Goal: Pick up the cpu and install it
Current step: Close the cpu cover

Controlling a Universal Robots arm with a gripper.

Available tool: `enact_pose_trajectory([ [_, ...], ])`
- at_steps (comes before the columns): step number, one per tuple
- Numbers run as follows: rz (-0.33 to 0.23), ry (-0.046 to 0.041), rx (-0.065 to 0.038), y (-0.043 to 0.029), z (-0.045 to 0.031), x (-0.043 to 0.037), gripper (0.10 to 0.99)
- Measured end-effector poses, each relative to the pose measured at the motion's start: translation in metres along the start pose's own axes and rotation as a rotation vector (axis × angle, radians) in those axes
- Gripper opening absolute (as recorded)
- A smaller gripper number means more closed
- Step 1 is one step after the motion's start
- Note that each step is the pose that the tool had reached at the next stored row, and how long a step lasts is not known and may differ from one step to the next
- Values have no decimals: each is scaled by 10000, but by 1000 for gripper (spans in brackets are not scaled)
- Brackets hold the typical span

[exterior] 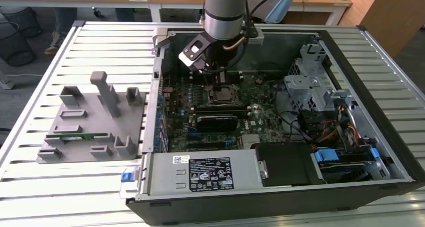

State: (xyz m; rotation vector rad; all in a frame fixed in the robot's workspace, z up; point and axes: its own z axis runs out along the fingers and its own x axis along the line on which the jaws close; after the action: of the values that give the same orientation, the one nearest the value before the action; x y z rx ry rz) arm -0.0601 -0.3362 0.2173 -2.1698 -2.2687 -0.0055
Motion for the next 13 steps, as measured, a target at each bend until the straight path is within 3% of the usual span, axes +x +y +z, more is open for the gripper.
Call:
enact_pose_trajectory([
  [13,-1,1,0,-28,116,1,106],
])
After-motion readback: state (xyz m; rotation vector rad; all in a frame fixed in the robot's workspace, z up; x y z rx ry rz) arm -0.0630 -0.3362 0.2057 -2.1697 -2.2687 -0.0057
